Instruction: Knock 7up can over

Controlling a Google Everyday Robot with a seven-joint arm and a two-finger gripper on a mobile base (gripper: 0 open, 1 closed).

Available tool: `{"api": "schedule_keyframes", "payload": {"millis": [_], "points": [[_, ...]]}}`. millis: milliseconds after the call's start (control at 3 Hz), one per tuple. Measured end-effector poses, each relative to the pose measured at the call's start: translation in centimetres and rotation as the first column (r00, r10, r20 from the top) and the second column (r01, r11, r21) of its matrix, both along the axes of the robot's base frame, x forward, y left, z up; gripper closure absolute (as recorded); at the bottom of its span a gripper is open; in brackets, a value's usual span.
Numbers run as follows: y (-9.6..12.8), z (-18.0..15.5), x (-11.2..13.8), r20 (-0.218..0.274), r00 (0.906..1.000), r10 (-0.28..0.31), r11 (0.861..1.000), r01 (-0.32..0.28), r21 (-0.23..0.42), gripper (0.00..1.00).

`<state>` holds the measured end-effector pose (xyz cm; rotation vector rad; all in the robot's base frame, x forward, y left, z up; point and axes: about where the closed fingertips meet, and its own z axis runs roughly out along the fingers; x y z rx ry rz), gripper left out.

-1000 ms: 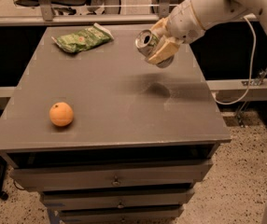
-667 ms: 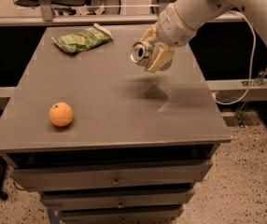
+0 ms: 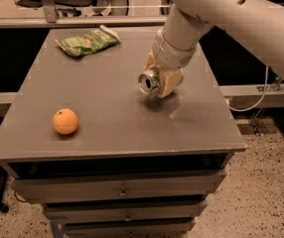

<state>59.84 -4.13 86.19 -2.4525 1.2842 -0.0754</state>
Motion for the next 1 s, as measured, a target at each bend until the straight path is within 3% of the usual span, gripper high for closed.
{"api": "schedule_keyframes", "payload": {"millis": [333, 1000], "points": [[0.0, -1.3, -0.9, -0.013, 0.9974, 0.071, 0.993, -0.072, -0.09, 0.85], [0.0, -2.3, -2.0, -0.05, 0.9774, 0.206, 0.957, -0.211, -0.198, 0.38]]}}
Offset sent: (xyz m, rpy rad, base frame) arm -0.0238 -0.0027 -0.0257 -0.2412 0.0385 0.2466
